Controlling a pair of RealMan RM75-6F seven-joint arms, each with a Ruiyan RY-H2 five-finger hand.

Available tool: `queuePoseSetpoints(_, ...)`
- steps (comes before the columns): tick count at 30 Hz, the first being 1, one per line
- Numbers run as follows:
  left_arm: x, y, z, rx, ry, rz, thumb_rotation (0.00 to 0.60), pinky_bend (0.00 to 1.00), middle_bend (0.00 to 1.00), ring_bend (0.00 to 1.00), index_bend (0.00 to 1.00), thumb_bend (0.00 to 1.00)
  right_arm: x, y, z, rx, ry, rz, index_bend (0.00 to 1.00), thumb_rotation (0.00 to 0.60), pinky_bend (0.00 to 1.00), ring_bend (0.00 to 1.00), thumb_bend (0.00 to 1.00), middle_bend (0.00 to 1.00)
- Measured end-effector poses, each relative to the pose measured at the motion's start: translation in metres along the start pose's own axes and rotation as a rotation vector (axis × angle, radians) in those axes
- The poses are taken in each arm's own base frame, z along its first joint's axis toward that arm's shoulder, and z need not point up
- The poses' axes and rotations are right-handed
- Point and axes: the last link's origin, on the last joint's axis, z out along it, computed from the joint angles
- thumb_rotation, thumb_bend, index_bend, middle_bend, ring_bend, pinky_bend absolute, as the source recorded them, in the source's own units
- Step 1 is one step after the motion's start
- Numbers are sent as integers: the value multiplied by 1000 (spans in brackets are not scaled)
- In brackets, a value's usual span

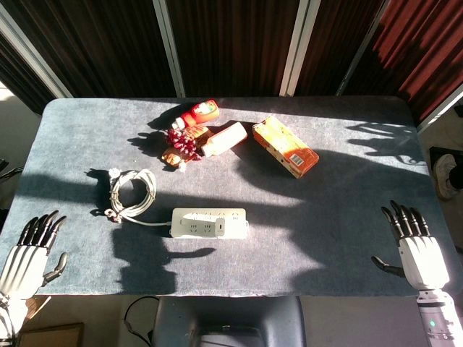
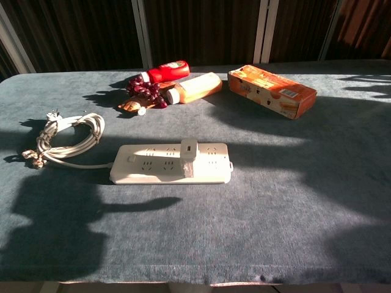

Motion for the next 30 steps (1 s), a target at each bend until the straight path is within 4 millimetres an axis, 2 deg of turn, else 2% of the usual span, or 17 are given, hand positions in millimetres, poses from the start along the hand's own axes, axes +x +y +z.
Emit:
queuePoseSetpoints(4, -9, 7, 2, -49, -51, -17, 600, 84, 0, 0, 0, 455, -1, 1, 1, 0, -6, 9, 0, 600, 0, 0, 156, 0)
queuePoseSetpoints(9, -35, 29, 12, -143, -108, -82, 600, 85, 0, 0, 0, 454, -1, 2, 2, -9, -3, 8, 0, 600, 0, 0, 155, 0)
queuePoseSetpoints(13, -59, 57, 26, -226, -105, -134, 600, 83, 0, 0, 0, 440, -3, 2, 3, -11, -10, 4, 0, 600, 0, 0, 156, 0)
queuePoseSetpoints(19, -78, 107, 58, -332, -104, -235, 600, 83, 0, 0, 0, 420, -7, 4, 7, -25, -32, 6, 0, 600, 0, 0, 155, 0)
queuePoseSetpoints(25, -99, 152, 77, -405, -150, -226, 600, 78, 0, 0, 0, 398, -7, 6, 10, -34, -43, 30, 0, 600, 0, 0, 155, 0)
queuePoseSetpoints(30, -116, 177, 93, -420, -181, -195, 600, 73, 0, 0, 0, 389, -9, 7, 11, -34, -68, 33, 0, 600, 0, 0, 156, 0)
